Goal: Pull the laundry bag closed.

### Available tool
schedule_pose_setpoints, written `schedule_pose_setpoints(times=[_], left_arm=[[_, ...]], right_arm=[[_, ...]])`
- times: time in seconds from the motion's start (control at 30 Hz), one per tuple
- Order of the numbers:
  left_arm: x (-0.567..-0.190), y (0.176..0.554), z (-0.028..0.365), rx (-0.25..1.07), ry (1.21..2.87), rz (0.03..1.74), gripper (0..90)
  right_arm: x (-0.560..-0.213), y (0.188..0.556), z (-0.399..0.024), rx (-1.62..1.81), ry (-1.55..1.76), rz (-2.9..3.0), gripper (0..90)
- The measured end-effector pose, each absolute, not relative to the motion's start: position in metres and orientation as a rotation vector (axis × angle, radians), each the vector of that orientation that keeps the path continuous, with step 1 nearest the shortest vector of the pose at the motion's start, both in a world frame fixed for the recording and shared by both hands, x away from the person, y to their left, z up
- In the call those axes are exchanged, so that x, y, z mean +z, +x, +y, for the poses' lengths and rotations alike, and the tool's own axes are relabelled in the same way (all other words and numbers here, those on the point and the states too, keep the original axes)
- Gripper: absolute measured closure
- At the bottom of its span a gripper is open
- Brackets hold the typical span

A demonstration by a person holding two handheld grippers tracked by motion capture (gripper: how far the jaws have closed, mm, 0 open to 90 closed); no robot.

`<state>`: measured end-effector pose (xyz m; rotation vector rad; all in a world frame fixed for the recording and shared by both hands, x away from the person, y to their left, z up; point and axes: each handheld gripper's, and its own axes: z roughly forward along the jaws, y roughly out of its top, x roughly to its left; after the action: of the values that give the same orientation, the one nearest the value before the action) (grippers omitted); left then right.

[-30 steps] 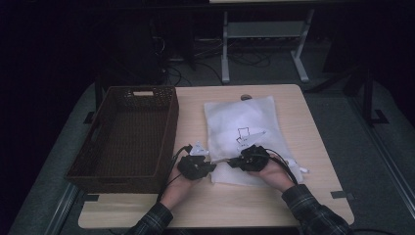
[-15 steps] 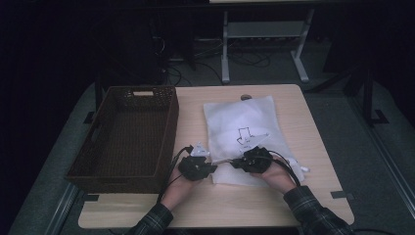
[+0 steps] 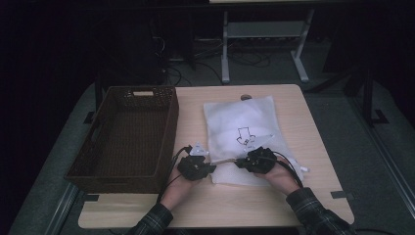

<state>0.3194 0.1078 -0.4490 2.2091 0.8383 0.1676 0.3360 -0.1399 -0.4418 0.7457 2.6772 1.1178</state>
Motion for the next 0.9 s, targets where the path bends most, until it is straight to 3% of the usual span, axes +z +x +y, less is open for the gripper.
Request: schedule_pose_setpoints(times=[0.9], left_arm=[[-0.449, 0.32, 0.11, 0.165, 2.204, 0.845, 83.9]], right_arm=[[-0.44, 0.331, -0.157, 1.101, 0.776, 2.643, 86.8]])
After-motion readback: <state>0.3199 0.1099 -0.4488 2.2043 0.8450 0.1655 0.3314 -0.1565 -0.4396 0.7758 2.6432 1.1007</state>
